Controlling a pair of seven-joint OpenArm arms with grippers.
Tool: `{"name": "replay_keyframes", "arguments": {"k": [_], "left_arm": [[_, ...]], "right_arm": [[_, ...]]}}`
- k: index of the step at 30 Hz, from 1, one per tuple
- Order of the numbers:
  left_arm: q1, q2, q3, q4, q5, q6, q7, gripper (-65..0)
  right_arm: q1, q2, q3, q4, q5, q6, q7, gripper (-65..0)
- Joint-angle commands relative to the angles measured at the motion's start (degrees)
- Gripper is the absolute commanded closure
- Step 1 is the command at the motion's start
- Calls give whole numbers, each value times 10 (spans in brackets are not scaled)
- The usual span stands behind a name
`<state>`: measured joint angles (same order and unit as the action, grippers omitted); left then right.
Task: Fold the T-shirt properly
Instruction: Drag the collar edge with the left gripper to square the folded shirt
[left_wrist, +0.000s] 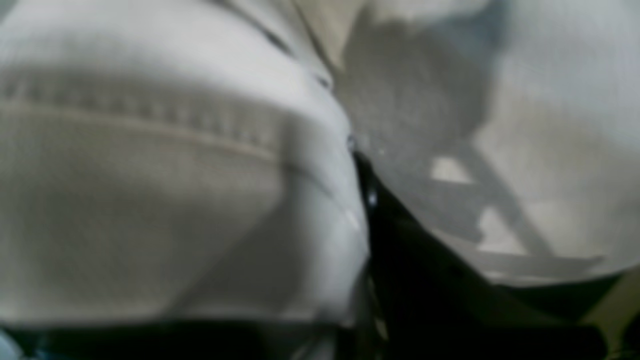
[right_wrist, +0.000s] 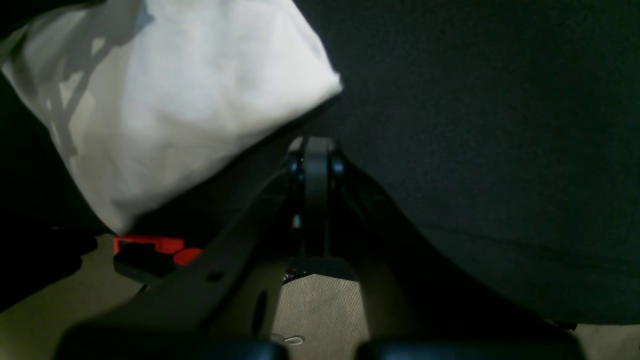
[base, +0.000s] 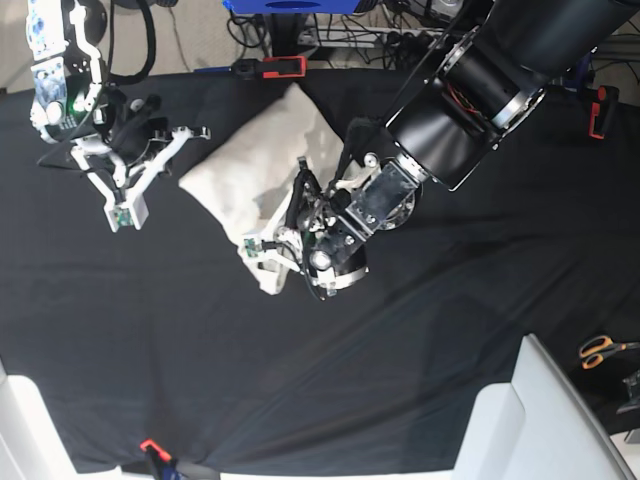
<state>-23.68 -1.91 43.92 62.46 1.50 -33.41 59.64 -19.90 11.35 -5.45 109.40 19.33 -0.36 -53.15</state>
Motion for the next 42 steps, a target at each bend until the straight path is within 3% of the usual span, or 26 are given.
{"name": "replay_keyframes", "arguments": {"k": [1, 10, 18, 42], "left_arm": [[-26, 7, 2, 7, 29, 1, 5, 0], [-35, 49, 62, 5, 112, 1, -75, 0], [-39, 76, 84, -31, 116, 1, -85, 0], [-52, 75, 79, -57, 116, 0, -97, 0]], "right_arm": [[2, 3, 3, 9, 2, 1, 7, 0], [3, 3, 7, 8, 1, 1, 7, 0], [3, 3, 49, 8, 1, 1, 7, 0], [4, 3, 46, 8, 1, 1, 7, 0]]}}
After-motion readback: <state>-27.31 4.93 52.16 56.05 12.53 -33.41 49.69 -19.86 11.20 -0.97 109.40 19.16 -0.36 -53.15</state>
